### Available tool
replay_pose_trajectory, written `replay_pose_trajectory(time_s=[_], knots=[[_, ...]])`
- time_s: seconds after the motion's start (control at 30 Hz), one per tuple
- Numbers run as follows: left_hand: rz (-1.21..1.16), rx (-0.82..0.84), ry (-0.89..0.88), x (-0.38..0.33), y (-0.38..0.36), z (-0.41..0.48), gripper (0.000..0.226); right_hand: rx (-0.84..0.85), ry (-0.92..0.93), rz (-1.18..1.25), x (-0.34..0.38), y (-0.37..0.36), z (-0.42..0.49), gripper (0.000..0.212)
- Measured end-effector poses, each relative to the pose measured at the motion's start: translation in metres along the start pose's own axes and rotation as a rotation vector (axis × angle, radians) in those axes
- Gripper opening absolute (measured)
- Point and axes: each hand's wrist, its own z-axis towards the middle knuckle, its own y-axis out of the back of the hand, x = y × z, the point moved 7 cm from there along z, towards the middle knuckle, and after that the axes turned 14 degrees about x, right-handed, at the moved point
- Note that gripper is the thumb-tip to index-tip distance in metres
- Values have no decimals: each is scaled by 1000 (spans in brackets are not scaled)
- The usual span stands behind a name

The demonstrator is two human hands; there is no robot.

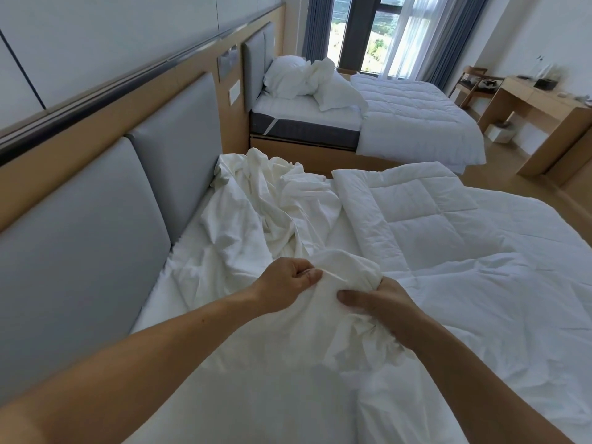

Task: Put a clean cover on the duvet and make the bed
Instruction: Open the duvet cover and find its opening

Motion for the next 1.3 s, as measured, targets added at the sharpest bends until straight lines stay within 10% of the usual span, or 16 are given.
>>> replay_pose_trajectory(time_s=[0.53,0.7,0.97,1.3], knots=[[105,221,-107,-20,-23,2,18,144,55,-165,4,-8,-5,51],[713,342,-234,-46,-36,14,124,200,41,-374,6,-19,-6,49],[688,436,-120,-46,-35,39,9,181,-125,-487,-2,-3,-13,63],[632,550,-10,-72,-9,58,29,140,-45,-619,44,19,-13,56]])
